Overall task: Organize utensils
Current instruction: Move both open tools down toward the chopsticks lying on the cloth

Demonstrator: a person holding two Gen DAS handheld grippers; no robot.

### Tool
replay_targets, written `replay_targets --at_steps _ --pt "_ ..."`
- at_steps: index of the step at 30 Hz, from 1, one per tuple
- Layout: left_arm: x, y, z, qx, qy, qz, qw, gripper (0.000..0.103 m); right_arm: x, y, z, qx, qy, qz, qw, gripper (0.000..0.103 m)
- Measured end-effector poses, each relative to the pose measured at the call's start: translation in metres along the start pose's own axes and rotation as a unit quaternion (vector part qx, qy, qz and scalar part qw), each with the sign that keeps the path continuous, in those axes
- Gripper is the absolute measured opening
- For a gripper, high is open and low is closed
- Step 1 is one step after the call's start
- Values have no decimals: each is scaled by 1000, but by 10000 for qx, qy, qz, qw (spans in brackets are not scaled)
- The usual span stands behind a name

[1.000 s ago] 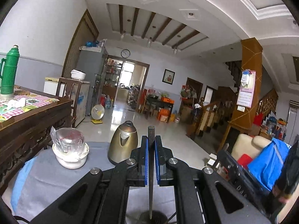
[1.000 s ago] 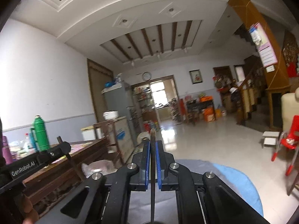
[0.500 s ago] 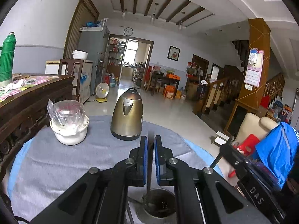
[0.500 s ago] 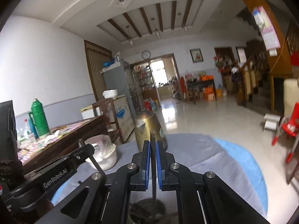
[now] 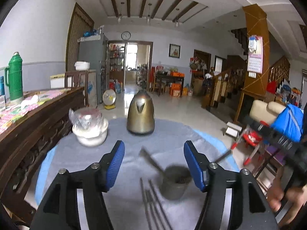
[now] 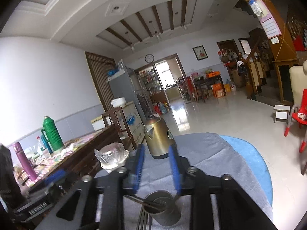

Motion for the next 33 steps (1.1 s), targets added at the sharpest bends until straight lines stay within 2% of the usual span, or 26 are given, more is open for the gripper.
replay_targets --at_steps 2,10,14,19,22,24,30,33 --pt "-16 3 -4 60 -62 -230 9997 69 -7 18 -4 3 56 112 9999 58" --pt "-91 -9 -26 249 95 -1420 9895 69 -56 38 -16 134 254 -339 9990 58" --pt "-118 -15 -36 381 61 -1784 9832 69 -92 28 -7 91 130 -899 9958 57" --pt "-141 -22 -51 486 150 -2150 9753 69 -143 9 9 31 -22 -1825 9832 56" --pt "-154 -28 -55 399 291 -2401 9695 69 -169 -6 13 101 -143 -2355 9717 52" --pt "-159 -32 -55 332 334 -2496 9672 69 -183 -15 14 143 -241 -2651 9638 39" --pt "-167 -48 -49 75 393 -2753 9605 69 -212 -34 11 246 -235 -3230 9458 36" --pt "-170 -55 -47 -101 459 -2878 9565 69 -219 -41 3 249 -101 -3439 9386 29"
Point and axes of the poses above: each gripper's, at about its wrist camera, not at the fingertips, and y roughly against the way its jaws point, z to its right, x to its top, the point moved 1 cm from there along -y, roughly the way its jaws point, and after that the axes turned 6 degrees about x, right-handed, at the moved point
